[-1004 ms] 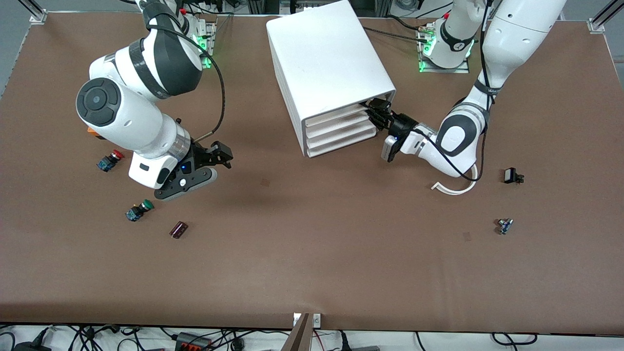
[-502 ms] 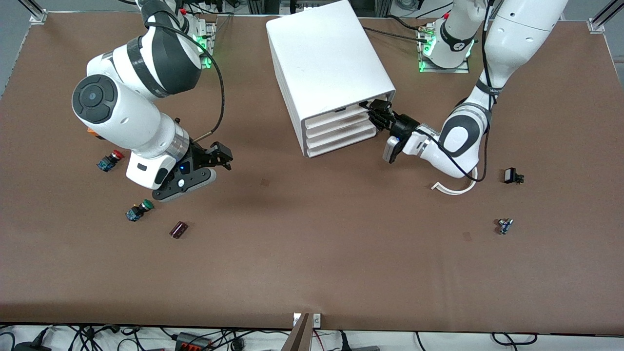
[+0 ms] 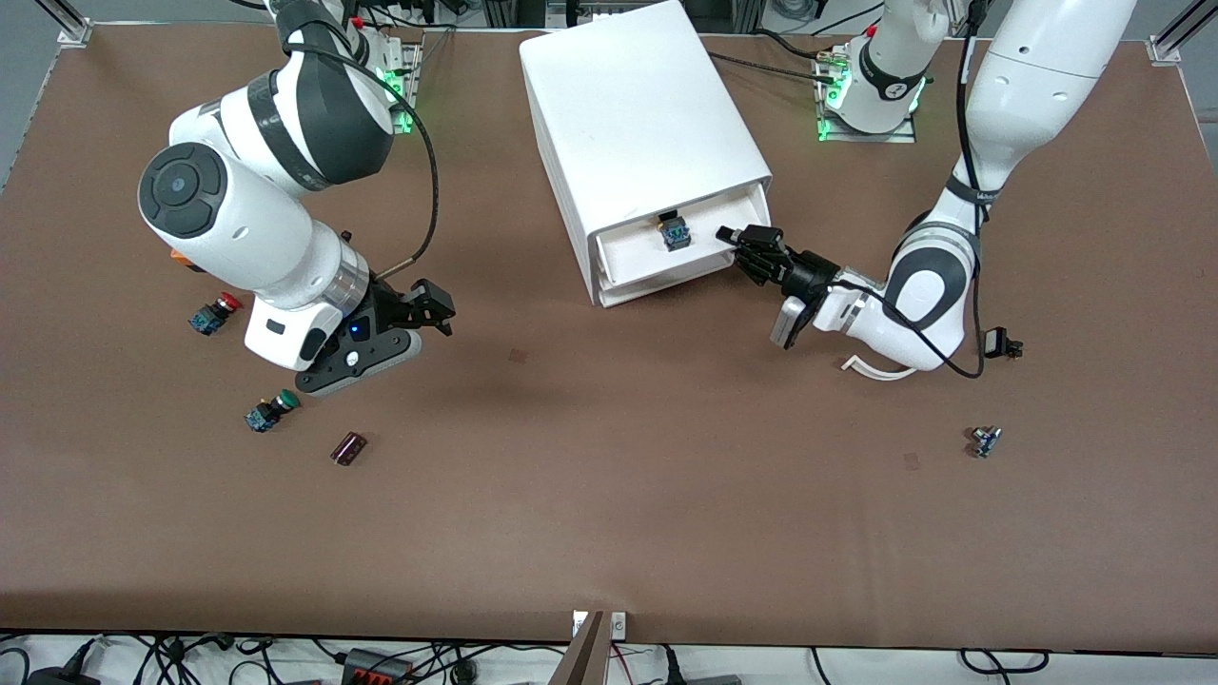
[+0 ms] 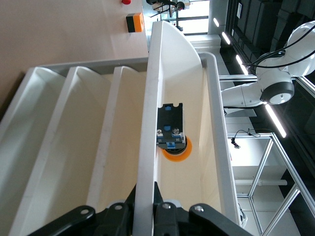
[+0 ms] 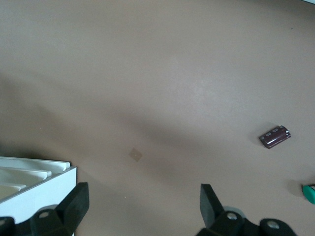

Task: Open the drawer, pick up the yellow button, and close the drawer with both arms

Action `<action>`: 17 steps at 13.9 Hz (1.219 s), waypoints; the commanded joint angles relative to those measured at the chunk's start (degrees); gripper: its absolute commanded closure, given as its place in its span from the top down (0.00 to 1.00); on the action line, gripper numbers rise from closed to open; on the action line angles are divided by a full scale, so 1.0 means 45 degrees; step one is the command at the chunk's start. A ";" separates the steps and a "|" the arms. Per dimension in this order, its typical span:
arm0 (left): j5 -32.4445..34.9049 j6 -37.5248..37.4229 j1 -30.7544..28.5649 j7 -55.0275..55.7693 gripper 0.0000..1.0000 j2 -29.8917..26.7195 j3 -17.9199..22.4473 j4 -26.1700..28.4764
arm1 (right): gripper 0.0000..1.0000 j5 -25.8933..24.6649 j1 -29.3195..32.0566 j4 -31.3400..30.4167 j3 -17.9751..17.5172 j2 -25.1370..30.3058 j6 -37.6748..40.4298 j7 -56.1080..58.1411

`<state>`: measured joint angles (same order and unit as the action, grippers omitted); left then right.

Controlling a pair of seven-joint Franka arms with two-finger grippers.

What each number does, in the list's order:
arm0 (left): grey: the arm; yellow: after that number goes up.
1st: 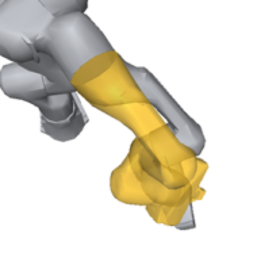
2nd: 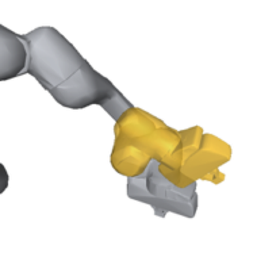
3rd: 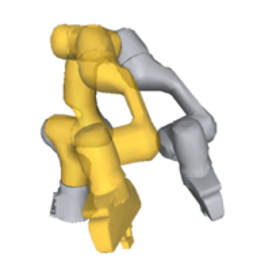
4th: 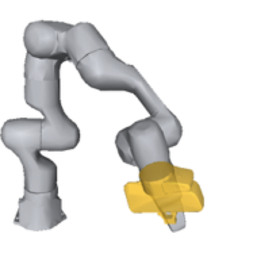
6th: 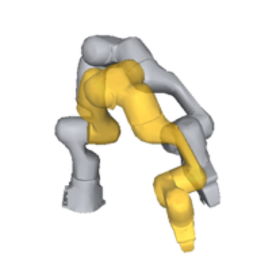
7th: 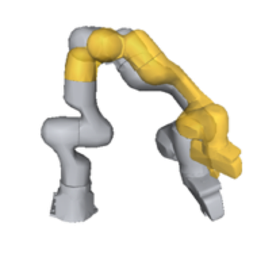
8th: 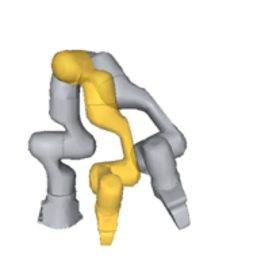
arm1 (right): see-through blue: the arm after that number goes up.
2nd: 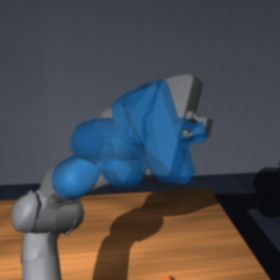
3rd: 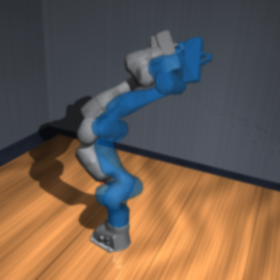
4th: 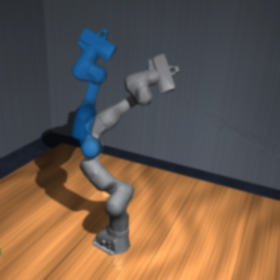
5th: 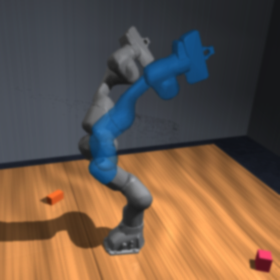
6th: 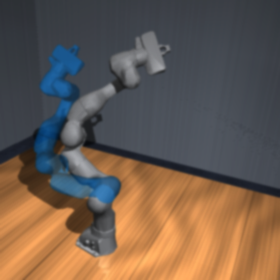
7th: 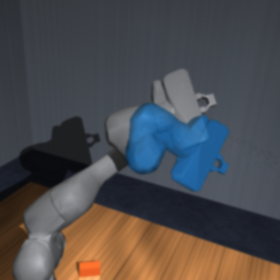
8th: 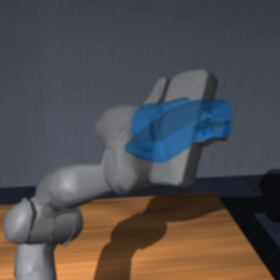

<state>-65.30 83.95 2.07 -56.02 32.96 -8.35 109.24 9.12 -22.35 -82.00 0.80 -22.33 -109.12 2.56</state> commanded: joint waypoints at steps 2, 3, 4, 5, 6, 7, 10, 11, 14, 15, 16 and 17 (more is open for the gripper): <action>0.0605 0.0291 -0.0244 0.0065 0.05 0.1093 0.0097 -0.1578 | 1.00 0.0822 -0.0189 0.0449 -0.0042 -0.0291 -0.0457 -0.0100; 0.0625 0.0291 -0.0264 0.0065 0.05 0.1210 0.0136 -0.1793 | 1.00 0.0921 -0.0403 0.0489 -0.0042 -0.0369 -0.0536 -0.0100; 0.0625 0.0291 -0.0265 0.0065 0.05 0.1269 0.0272 -0.1930 | 1.00 0.0941 -0.0540 0.0663 -0.0042 -0.0389 -0.0595 -0.0100; 0.0625 0.0291 -0.0226 0.0085 0.06 0.1270 0.0350 -0.1951 | 1.00 0.0941 -0.0793 0.0839 -0.0042 -0.0486 -0.0595 -0.0178; 0.0625 0.0291 -0.0226 0.0085 0.10 0.1270 0.0351 -0.1951 | 1.00 0.0941 -0.1047 0.1034 -0.0042 -0.0545 -0.0614 -0.0449; 0.0625 0.0291 -0.0226 0.0085 0.20 0.1270 0.0351 -0.1951 | 1.00 0.0941 -0.1339 0.1152 -0.0023 -0.0603 -0.0653 -0.0742; 0.0781 0.0252 -0.0303 0.0182 1.00 0.1076 0.0351 -0.1951 | 1.00 0.0883 -0.2082 0.1173 -0.0022 -0.0662 -0.1102 -0.1602; 0.0801 0.0194 -0.0323 0.0550 1.00 0.1017 0.0351 -0.2029 | 1.00 0.0863 -0.2278 0.1192 -0.0003 -0.0720 -0.1238 -0.1720; 0.0917 -0.0352 -0.0421 0.2752 1.00 0.0588 0.0371 -0.2516 | 1.00 0.0805 -0.3077 0.1211 0.0016 -0.0760 -0.1668 -0.2519; 0.1344 -0.0412 -0.0421 0.3669 1.00 0.0393 0.0371 -0.2808 | 1.00 0.0669 -0.3429 0.1308 0.0036 -0.0837 -0.1727 -0.2870; 0.1773 -0.0470 -0.0421 0.4742 1.00 0.0178 0.0351 -0.3043 | 1.00 0.0358 -0.3742 0.1445 0.0056 -0.0896 -0.1767 -0.3299; 0.2145 -0.0664 -0.0421 0.5932 1.00 0.0021 0.0351 -0.3296 | 1.00 0.0007 -0.4035 0.1601 0.0036 -0.1032 -0.1767 -0.3806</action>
<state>-59.17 82.58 0.11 -37.71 35.60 -6.97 96.23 11.54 -37.81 -77.82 0.43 -25.12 -116.96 -10.40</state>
